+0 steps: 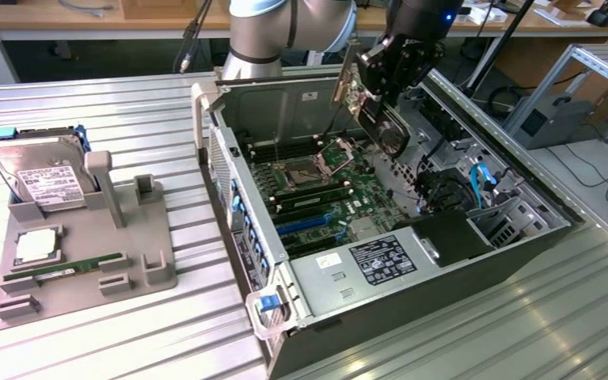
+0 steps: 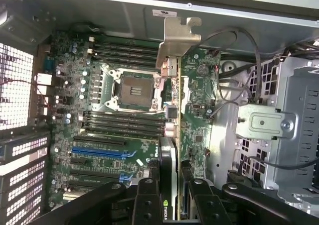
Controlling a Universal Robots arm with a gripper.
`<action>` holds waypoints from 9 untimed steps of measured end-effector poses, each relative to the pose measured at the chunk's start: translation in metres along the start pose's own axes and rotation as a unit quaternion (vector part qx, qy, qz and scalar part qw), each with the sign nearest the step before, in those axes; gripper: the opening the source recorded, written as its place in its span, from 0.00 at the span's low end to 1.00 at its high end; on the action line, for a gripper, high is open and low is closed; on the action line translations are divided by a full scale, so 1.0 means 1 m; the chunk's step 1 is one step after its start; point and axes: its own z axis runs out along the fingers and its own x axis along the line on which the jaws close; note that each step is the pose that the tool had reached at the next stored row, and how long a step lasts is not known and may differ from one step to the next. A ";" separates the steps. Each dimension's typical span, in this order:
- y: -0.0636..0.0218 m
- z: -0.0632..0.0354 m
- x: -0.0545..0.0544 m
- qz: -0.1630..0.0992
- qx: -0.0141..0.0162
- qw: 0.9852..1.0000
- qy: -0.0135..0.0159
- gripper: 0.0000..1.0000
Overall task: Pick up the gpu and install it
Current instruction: 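Insert the gpu into the slot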
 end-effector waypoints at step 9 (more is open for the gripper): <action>0.0000 0.0001 0.000 -0.042 -0.001 0.999 0.002 0.27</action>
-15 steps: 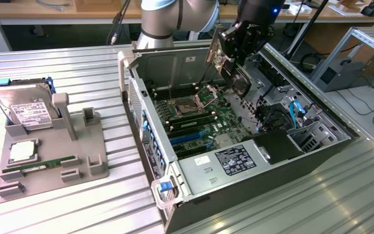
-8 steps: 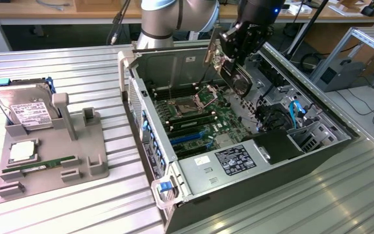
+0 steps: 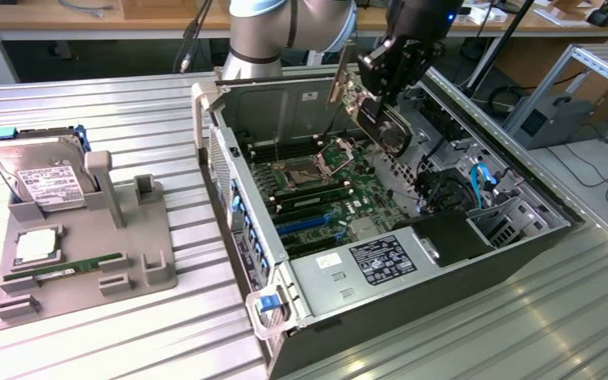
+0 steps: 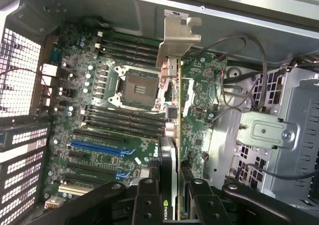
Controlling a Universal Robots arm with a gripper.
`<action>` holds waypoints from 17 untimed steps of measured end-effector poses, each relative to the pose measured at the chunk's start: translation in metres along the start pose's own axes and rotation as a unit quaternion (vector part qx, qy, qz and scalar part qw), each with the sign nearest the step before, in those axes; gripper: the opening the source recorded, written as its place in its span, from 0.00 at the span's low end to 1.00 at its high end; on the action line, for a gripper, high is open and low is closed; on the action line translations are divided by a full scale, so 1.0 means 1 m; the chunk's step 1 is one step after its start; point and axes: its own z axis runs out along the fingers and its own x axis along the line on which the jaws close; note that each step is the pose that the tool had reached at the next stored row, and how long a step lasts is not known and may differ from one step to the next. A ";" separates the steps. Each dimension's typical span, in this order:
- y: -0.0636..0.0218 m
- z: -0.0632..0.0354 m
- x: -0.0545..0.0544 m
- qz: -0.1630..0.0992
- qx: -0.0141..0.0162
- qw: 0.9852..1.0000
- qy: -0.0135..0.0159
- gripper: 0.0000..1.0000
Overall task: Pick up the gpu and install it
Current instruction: 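Insert the gpu into the slot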
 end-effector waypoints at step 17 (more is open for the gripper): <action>0.0000 0.0001 0.000 -0.075 -0.002 0.997 0.003 0.27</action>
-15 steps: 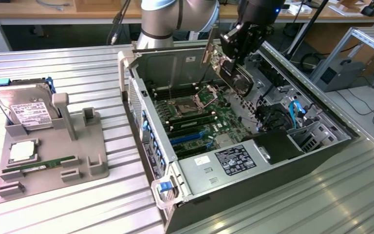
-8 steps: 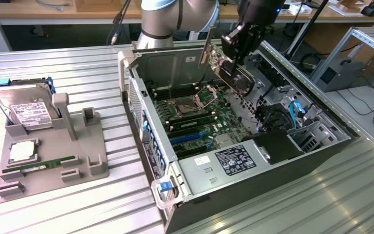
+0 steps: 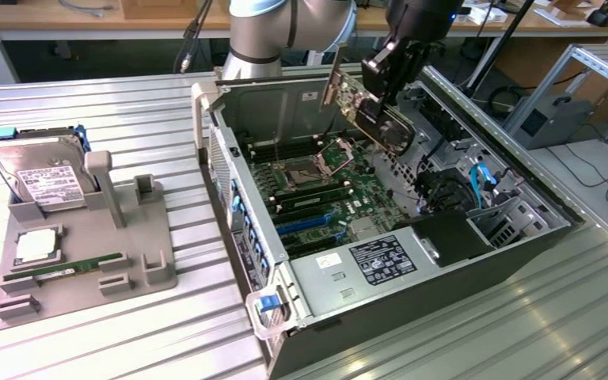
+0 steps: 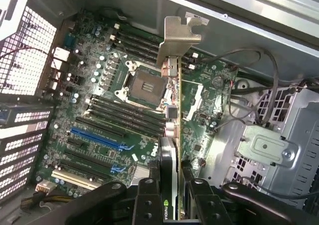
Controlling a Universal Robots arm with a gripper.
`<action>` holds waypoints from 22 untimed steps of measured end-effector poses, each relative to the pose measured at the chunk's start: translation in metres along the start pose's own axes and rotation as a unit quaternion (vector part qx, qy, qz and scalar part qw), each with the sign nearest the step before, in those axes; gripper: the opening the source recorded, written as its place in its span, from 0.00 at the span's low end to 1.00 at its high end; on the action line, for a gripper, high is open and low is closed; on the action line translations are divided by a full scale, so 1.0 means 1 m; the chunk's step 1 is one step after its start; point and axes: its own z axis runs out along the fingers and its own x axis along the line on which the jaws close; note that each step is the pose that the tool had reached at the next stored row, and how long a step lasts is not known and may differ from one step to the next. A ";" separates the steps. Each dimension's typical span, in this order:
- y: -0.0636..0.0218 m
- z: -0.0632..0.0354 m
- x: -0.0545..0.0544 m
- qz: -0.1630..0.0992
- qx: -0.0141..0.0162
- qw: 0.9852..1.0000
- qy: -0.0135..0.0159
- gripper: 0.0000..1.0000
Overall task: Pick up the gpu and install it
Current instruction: 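Insert the gpu into the slot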
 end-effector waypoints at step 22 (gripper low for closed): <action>0.0000 0.0002 0.000 -0.083 -0.002 0.997 0.003 0.27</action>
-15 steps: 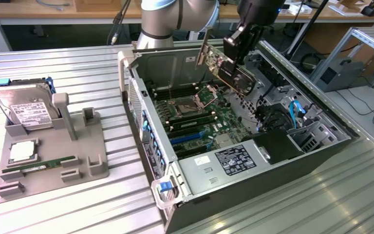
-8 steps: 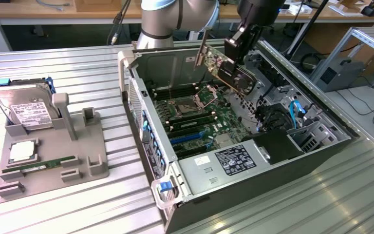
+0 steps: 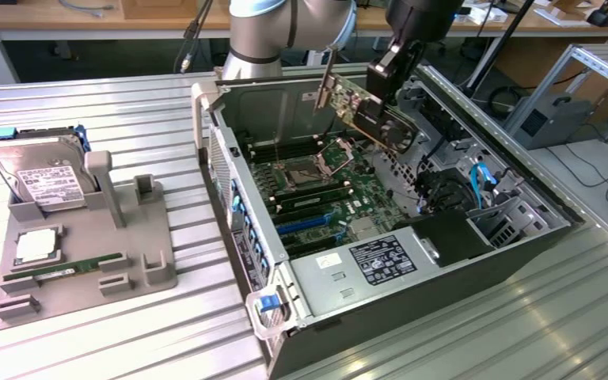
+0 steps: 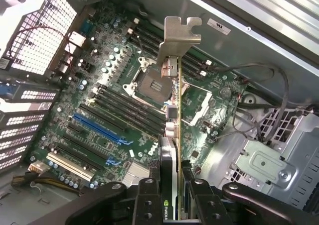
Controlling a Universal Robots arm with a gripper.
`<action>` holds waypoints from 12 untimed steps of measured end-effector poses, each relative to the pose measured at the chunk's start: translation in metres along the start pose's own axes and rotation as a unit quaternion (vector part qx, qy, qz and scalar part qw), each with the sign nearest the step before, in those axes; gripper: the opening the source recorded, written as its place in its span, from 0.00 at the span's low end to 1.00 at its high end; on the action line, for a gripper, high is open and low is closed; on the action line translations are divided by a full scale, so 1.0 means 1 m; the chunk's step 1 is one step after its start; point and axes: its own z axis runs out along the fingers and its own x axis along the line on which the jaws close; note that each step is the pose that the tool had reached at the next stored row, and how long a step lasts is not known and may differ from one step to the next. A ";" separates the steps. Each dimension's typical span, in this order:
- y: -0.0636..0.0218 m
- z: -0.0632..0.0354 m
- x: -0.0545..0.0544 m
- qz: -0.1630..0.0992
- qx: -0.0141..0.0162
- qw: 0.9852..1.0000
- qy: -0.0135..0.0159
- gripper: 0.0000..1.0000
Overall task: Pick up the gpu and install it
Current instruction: 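Insert the gpu into the slot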
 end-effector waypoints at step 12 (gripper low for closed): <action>0.0000 0.0001 0.000 -0.044 -0.001 0.999 0.002 0.27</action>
